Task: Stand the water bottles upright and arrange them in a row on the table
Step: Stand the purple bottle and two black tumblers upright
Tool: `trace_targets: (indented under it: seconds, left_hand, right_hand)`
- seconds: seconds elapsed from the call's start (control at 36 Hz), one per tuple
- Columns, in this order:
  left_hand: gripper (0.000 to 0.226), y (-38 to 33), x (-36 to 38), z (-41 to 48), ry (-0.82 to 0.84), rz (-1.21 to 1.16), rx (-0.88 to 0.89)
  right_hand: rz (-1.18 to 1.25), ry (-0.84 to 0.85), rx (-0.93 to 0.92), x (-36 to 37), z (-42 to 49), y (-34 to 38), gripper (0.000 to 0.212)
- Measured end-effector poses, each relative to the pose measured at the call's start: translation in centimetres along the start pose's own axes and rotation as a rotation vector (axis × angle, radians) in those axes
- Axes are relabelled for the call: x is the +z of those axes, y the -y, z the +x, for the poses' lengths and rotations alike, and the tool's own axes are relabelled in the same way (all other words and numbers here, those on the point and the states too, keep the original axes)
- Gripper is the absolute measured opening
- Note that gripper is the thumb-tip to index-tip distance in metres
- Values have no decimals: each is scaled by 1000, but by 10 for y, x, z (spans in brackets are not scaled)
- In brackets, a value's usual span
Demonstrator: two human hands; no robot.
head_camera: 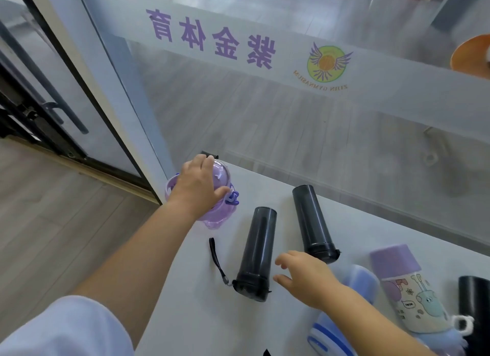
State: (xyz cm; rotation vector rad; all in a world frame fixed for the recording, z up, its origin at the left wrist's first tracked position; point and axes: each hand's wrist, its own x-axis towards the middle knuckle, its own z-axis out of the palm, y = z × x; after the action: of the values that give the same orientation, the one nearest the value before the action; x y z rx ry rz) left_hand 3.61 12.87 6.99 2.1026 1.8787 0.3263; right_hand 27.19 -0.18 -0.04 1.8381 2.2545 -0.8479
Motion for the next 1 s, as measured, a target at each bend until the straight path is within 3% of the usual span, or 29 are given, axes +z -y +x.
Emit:
trace_targets:
  seconds: [0.28,0.39,0.44,0.53,0.58,0.67,0.75,0.86,1.0]
  left_hand:
    - [69,-10,-5,-11,-20,151,17]
    - [27,-21,-7,-30,-327,46,305]
    - [18,-28,-2,-42,-373,-4,470]
    - [13,-38,15,-59,-252,-39,590]
    - [15,-41,31,-69,-85,-21,571]
    - [34,-45,55,-81,194,63,364]
    - [51,-49,76,-92,371,150,178]
    - [70,-51,95,-101,550,158,43]
    - [105,-57,106,-108,684,140,-69]
  right_hand:
    - [28,-32,24,-6,-9,-12,42]
    - [41,-79,39,-14,-13,-19,41]
    - [46,-109,44,-18,-16,-24,39]
    - [42,-166,67,-24,-21,-31,33]
    - [43,-206,106,-27,-24,-36,28]
    - [50,-276,176,-30,-28,-42,27]
    - [40,-343,256,-30,-28,-46,32]
    - [53,-353,371,-25,-23,-50,50]
    - [162,-229,464,-14,-9,-48,72]
